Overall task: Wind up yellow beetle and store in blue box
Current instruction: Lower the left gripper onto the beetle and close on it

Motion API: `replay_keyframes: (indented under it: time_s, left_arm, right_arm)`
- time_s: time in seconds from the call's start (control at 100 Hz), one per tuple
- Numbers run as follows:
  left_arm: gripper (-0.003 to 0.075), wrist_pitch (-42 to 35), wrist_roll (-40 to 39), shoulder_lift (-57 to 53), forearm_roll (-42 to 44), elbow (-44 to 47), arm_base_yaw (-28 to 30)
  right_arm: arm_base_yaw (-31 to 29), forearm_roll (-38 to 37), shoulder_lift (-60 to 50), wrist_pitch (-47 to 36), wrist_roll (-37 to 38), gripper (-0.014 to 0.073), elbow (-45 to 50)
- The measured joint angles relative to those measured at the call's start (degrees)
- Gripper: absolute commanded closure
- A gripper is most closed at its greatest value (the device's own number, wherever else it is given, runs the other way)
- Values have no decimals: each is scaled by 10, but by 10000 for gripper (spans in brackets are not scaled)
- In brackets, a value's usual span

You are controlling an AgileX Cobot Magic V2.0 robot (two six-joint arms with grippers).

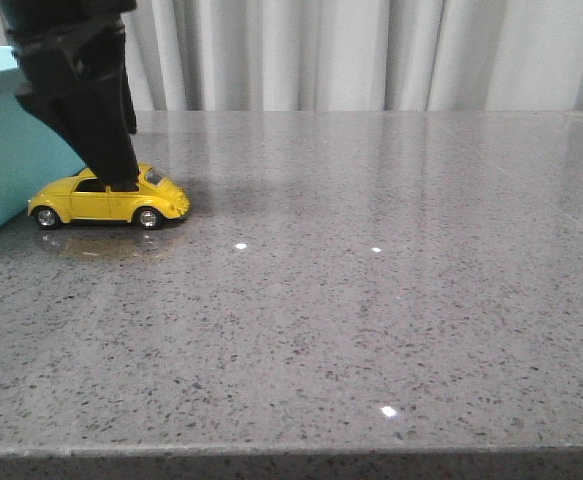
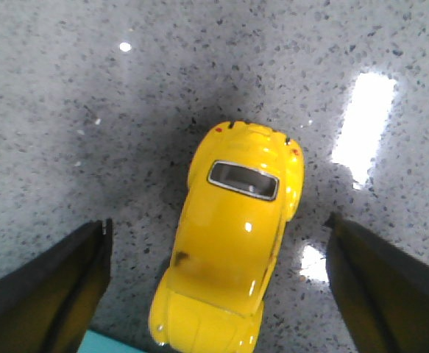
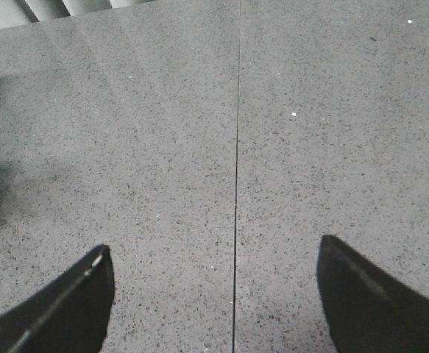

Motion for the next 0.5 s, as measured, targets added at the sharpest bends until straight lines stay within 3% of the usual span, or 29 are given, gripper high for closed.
replay_keyframes:
  time_s: [0.37,0.5]
  left_arm:
    - [160,1,0,35,0,0,0]
    - [253,2,0,35,0,0,0]
  right_arm:
    - [0,0,0,0,0,25,0]
    - [0,0,0,0,0,25,0]
